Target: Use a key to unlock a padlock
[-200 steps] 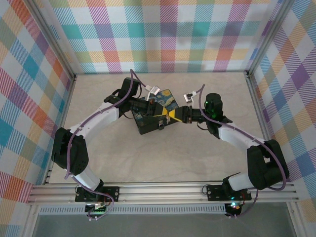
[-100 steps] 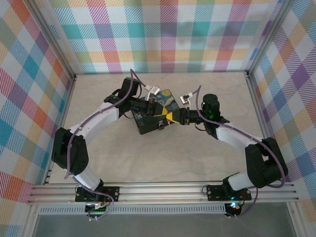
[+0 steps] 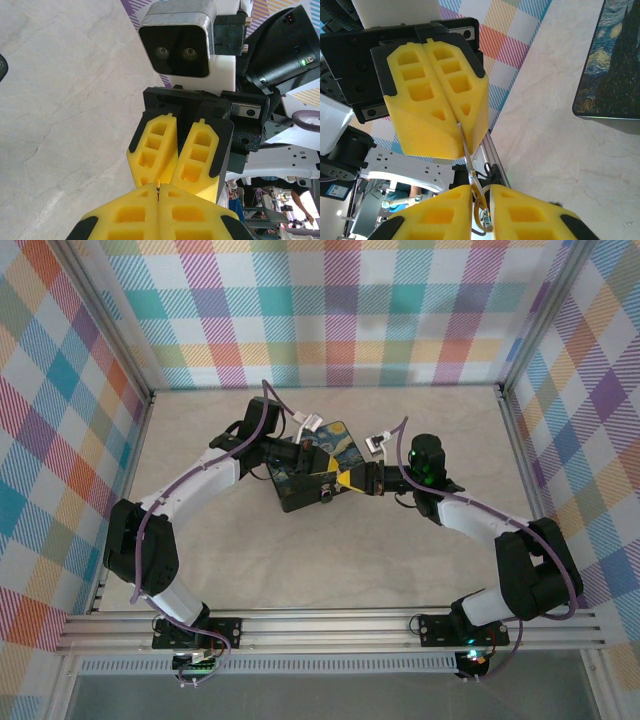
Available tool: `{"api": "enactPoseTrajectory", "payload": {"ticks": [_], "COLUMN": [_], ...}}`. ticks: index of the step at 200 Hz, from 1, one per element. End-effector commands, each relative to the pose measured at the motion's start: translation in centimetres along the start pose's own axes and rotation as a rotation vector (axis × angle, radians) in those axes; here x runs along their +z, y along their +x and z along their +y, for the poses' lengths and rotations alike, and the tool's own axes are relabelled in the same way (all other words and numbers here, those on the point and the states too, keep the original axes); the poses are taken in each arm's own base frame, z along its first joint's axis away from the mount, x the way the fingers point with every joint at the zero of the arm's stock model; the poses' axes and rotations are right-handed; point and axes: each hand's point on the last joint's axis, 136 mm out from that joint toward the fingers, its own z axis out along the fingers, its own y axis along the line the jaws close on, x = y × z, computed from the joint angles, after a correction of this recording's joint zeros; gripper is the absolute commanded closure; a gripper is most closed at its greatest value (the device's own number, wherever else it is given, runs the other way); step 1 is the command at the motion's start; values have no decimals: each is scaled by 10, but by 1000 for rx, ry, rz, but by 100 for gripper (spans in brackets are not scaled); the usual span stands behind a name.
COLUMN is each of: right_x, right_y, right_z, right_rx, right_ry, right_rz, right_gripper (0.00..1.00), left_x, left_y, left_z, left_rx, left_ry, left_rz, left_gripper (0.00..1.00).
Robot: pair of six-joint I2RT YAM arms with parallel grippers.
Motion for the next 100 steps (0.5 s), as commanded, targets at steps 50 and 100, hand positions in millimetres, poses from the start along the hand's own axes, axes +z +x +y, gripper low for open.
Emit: {"api": "enactPoseTrajectory", "payload": {"ticks": [50, 100], "right_x": [-3, -4], "right_y": [-5, -2], "right_z": [20, 18], "right_rx": [-85, -85], "right_ry": [-19, -5], "right_rz": [-28, -12], "right_gripper": [89, 89], "left_x": [-10, -11], "left_y": [-7, -9], "left_z": [-19, -8], "left_rx": [68, 39], "left_ry": [48, 7], "left_rz": [-41, -55], "left_gripper": [100, 94]}}
